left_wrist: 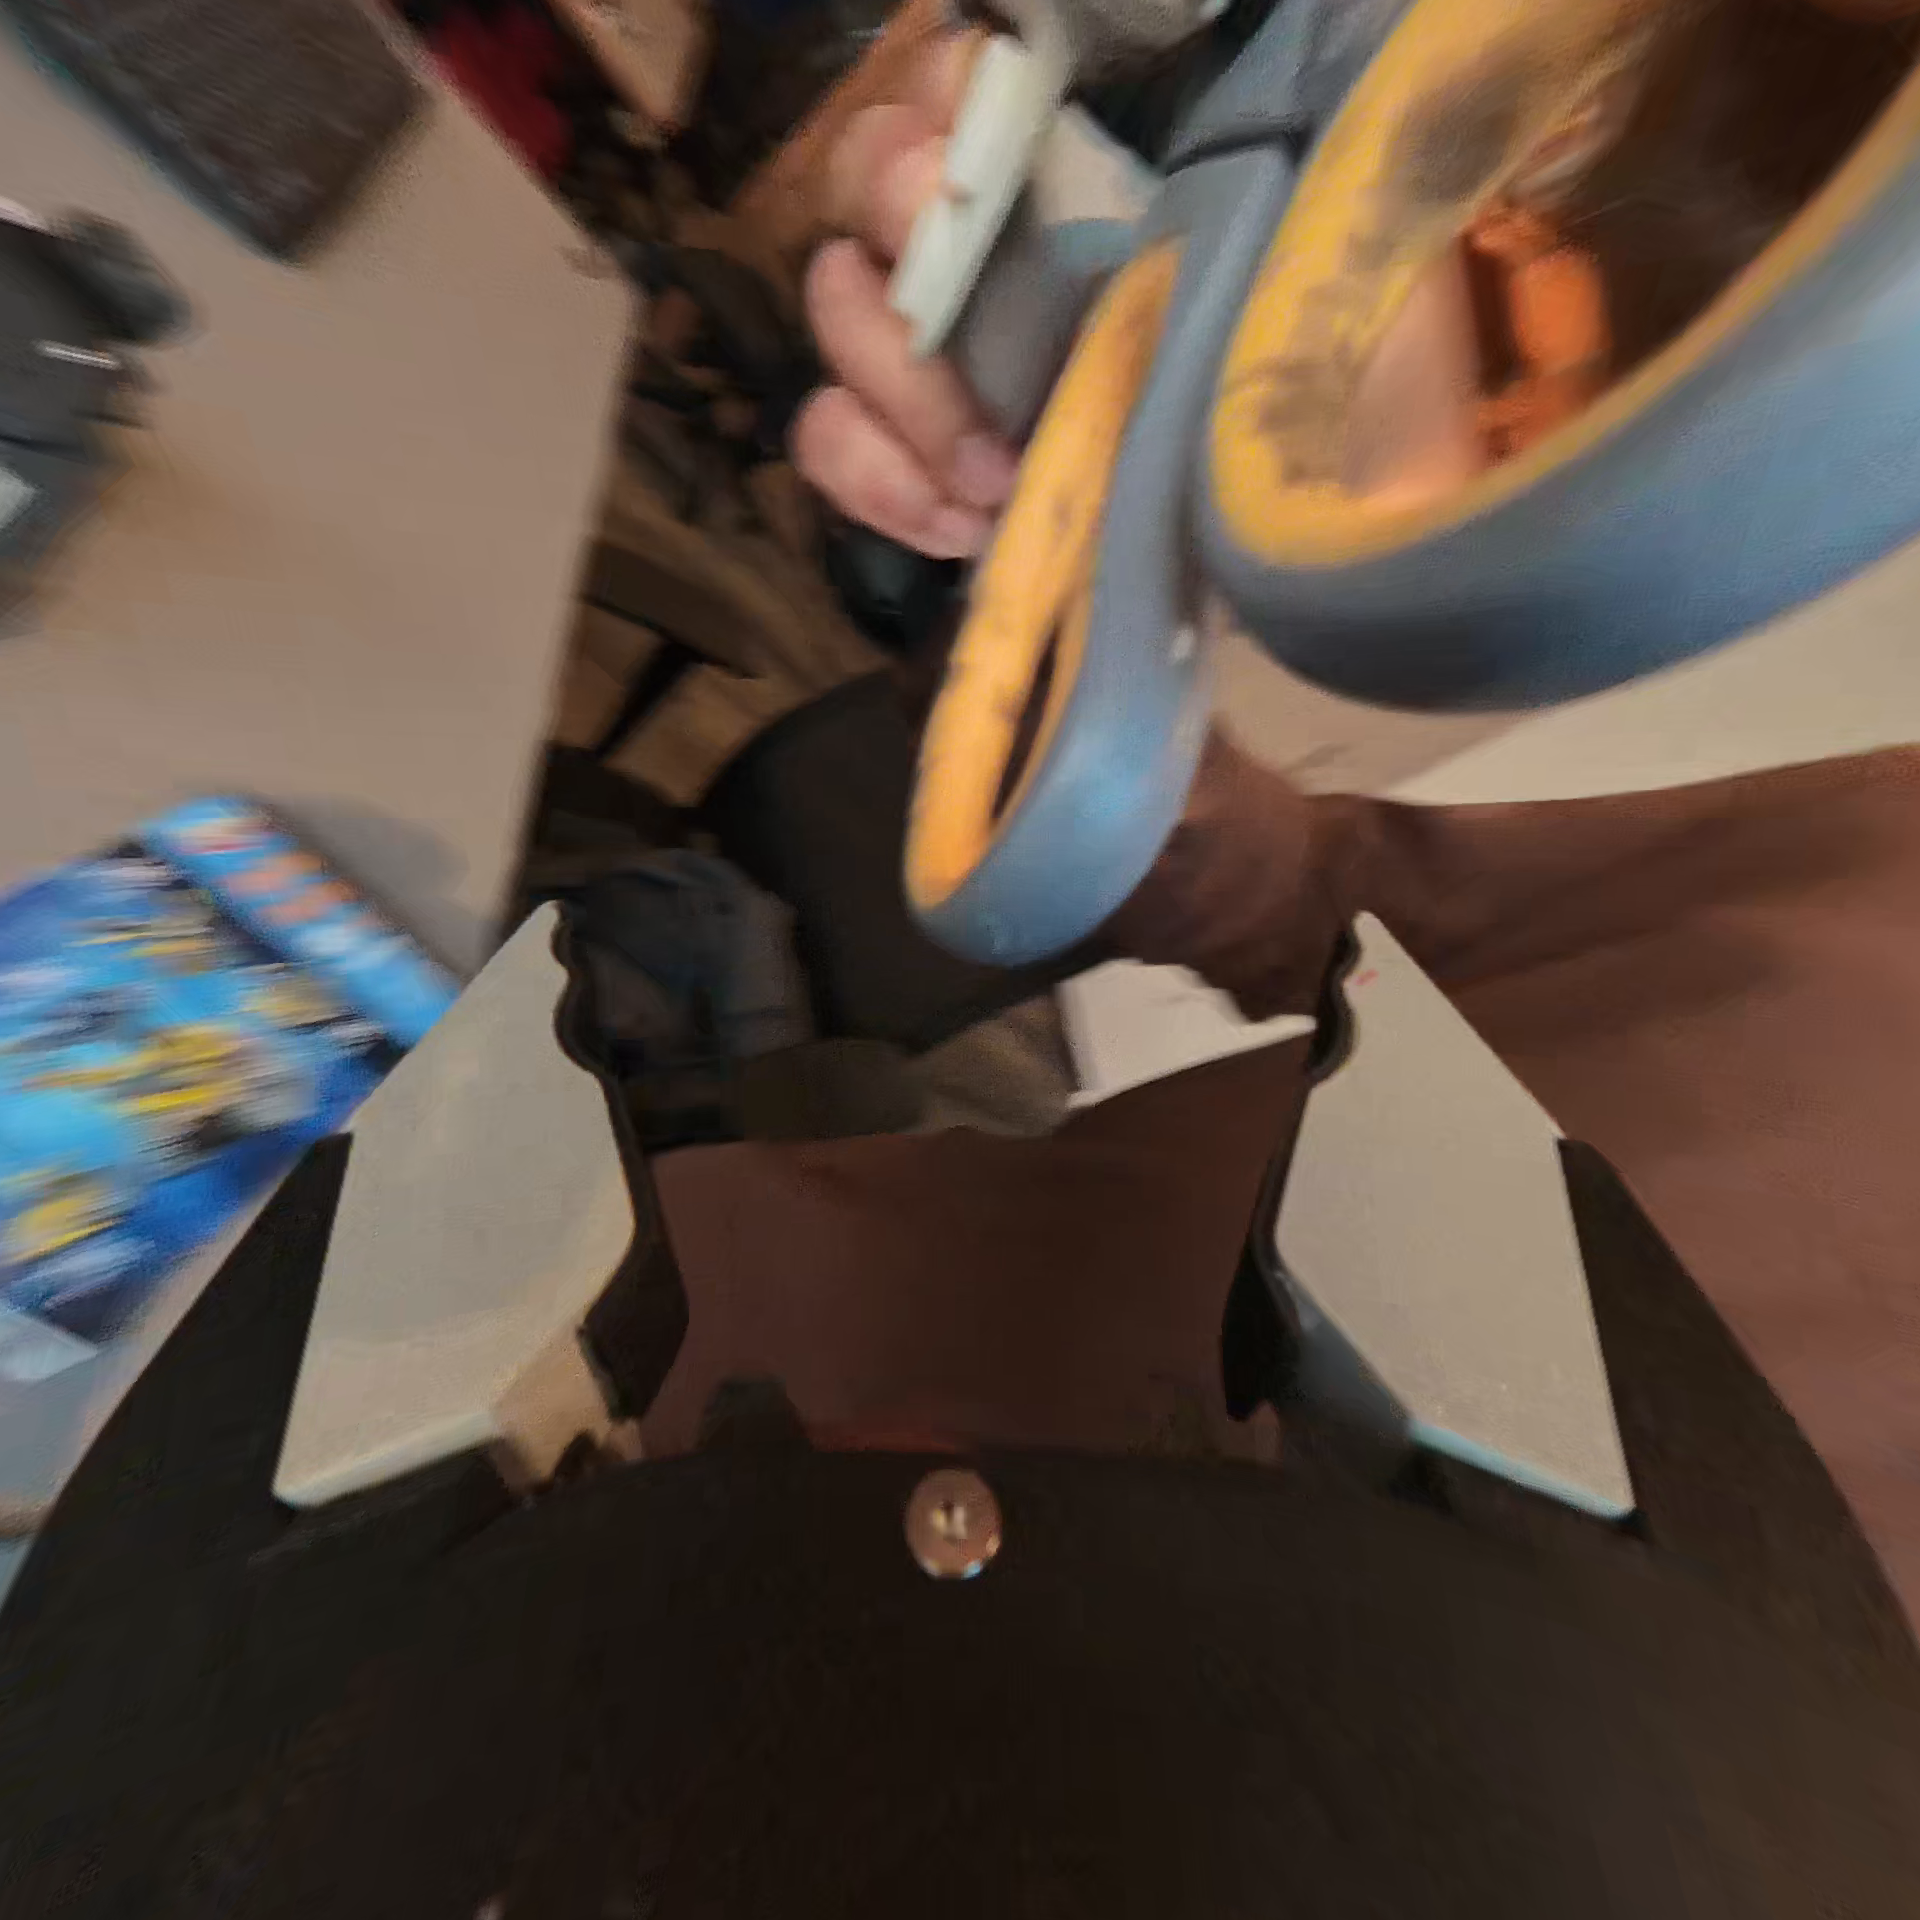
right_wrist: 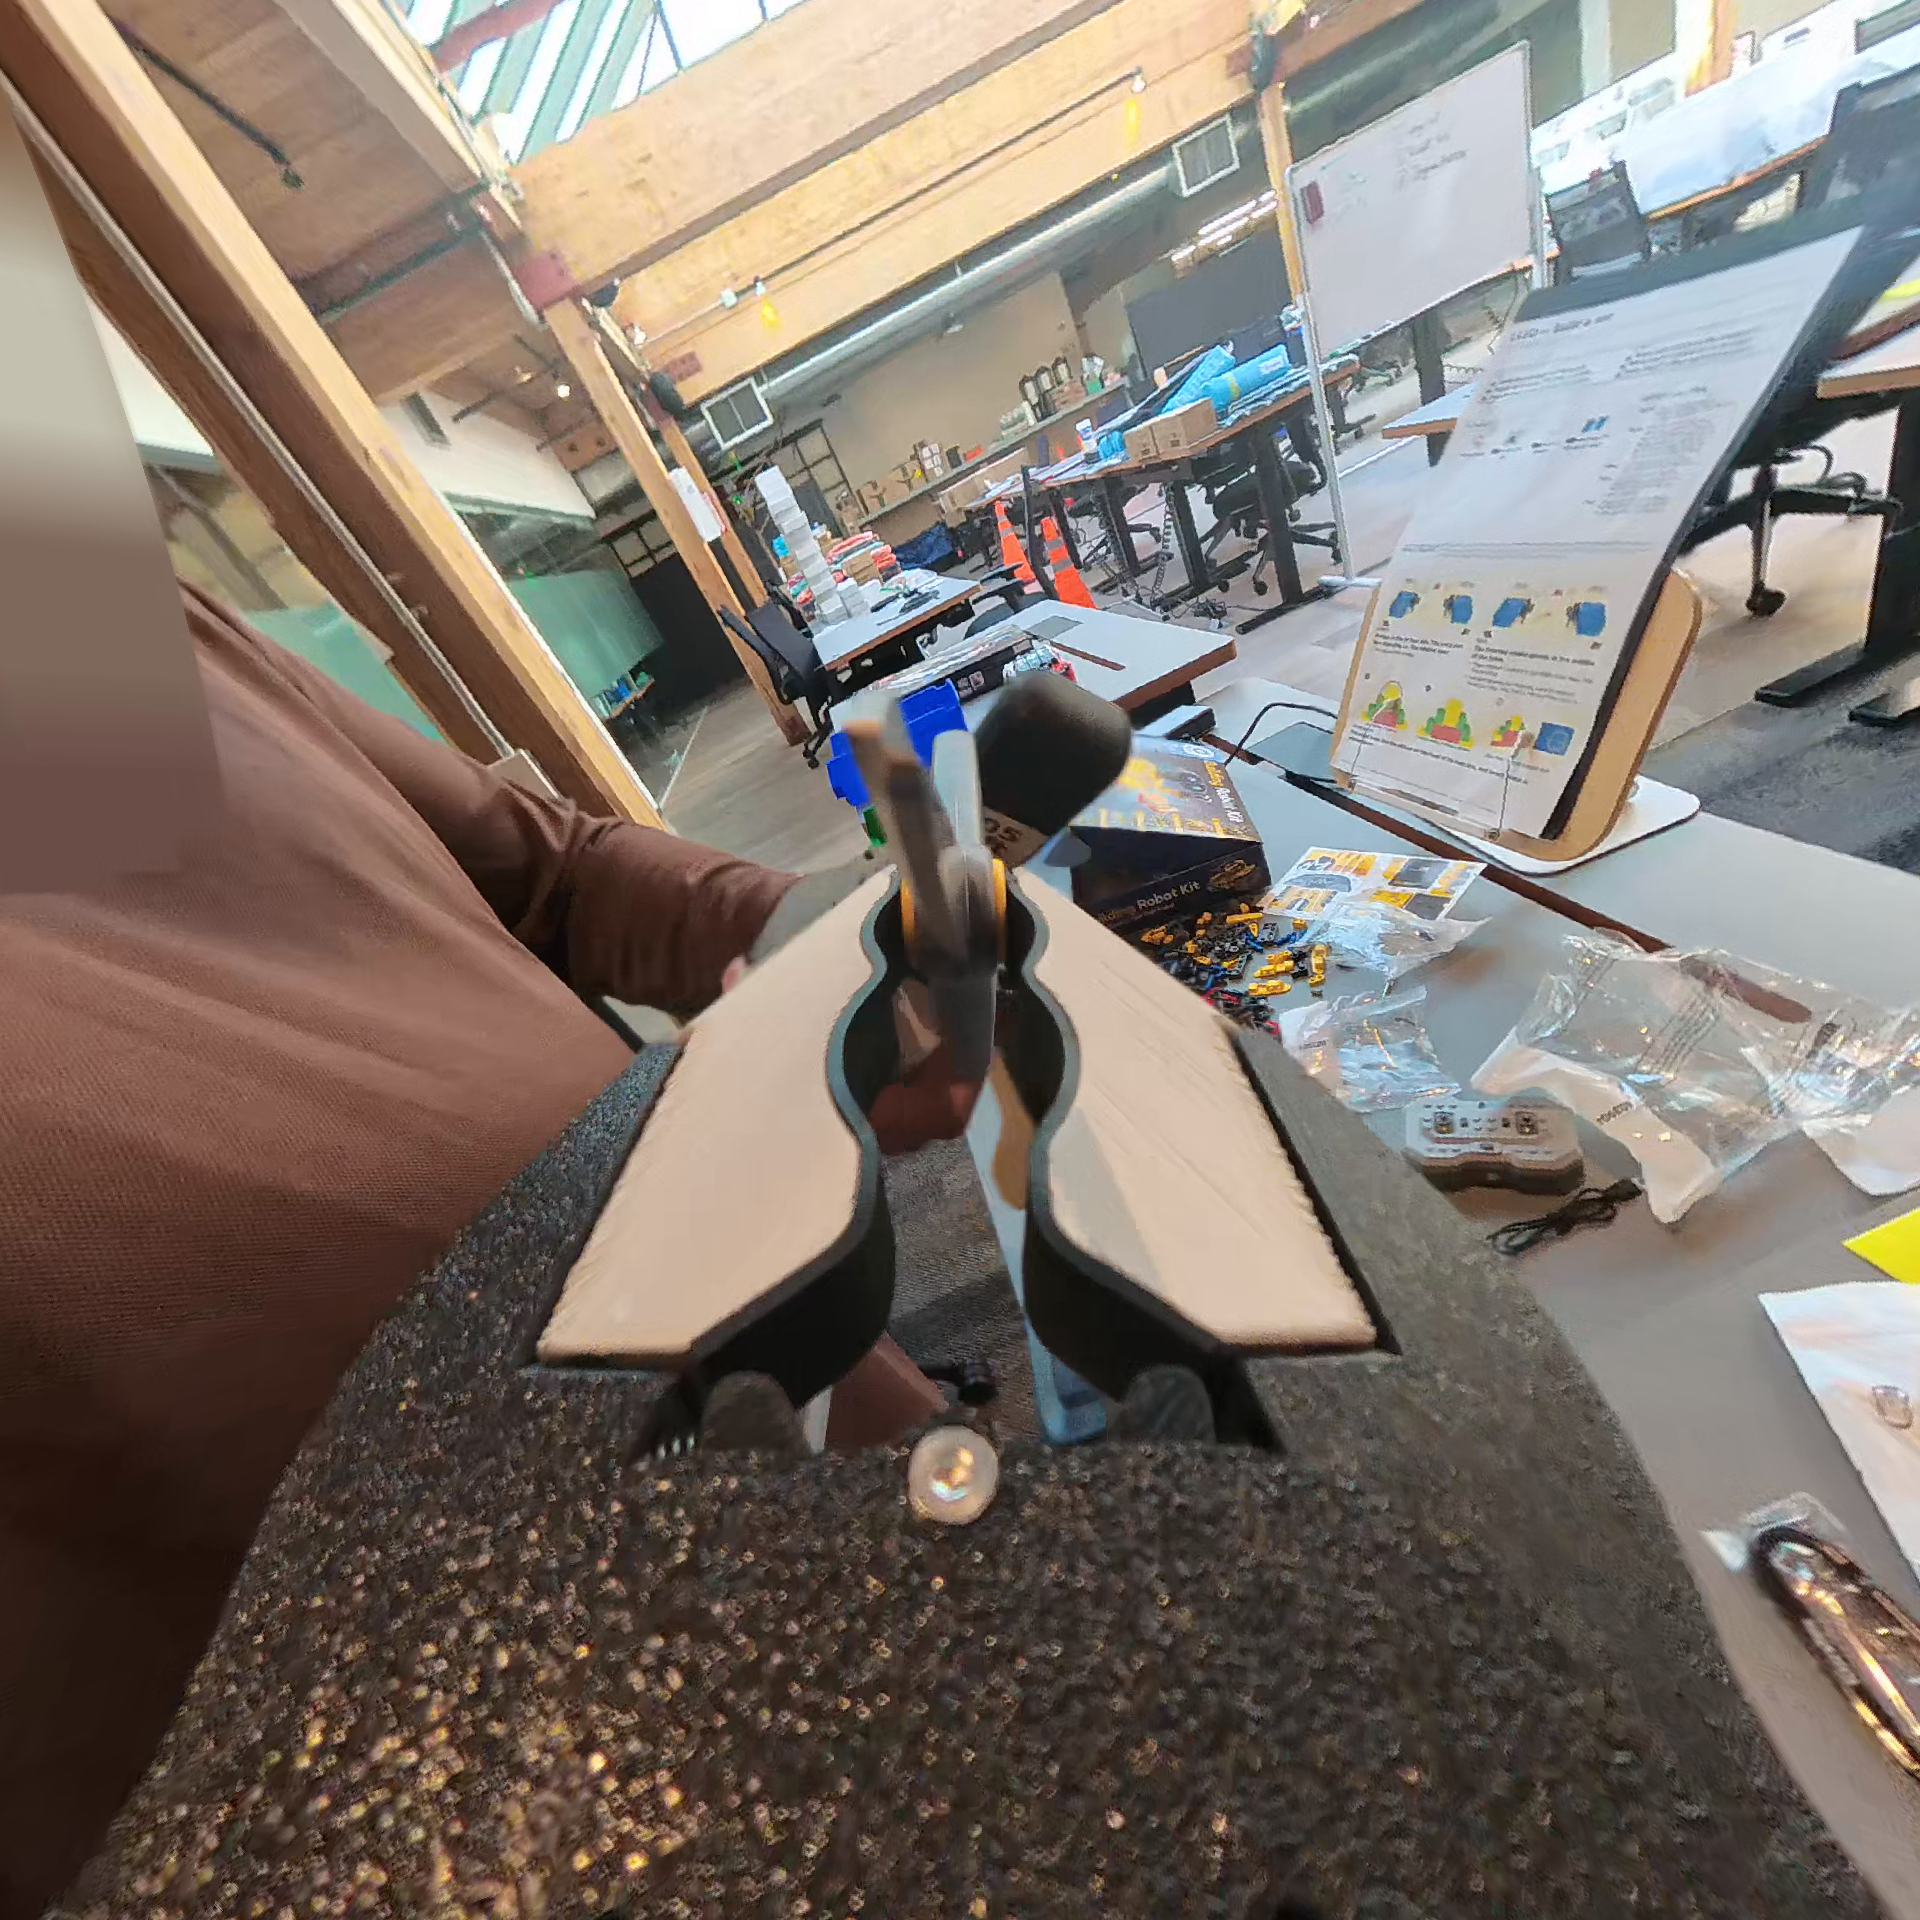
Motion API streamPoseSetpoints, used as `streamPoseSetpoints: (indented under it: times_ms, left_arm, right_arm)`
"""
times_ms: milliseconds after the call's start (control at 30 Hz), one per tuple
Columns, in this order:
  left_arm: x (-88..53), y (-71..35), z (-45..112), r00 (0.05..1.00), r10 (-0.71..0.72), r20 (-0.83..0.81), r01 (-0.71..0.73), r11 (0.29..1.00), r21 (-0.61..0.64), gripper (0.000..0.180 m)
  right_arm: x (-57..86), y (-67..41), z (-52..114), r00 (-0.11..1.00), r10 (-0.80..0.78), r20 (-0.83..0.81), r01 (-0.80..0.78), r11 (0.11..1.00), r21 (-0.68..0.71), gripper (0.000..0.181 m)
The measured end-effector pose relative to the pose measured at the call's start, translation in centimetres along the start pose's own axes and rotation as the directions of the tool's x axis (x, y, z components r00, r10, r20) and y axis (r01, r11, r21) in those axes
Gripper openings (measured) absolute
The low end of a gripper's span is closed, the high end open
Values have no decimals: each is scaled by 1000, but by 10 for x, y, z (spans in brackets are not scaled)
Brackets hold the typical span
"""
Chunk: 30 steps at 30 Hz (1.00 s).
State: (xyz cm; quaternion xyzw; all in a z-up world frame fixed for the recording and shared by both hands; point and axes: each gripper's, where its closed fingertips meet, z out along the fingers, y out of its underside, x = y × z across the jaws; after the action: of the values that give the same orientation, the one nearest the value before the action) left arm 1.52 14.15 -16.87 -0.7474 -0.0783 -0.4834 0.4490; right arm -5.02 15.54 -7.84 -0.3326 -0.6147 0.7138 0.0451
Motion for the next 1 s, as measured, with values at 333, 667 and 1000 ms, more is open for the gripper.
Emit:
streamPoseSetpoints:
  times_ms: [333,667,1000]
  left_arm:
    - [-117,-22,-84,489,247,836,-294,950,-108,113]
    - [-150,-9,-107,129,360,924,-305,901,-308,116]
    - [-163,29,-117,138,425,895,-256,888,-382,104]
  right_arm:
    - [57,33,5,929,326,-176,-325,945,34,15]
    - [73,34,11,878,461,-132,-444,885,139,15]
    - [79,44,-17,879,432,-200,-424,902,87,15]
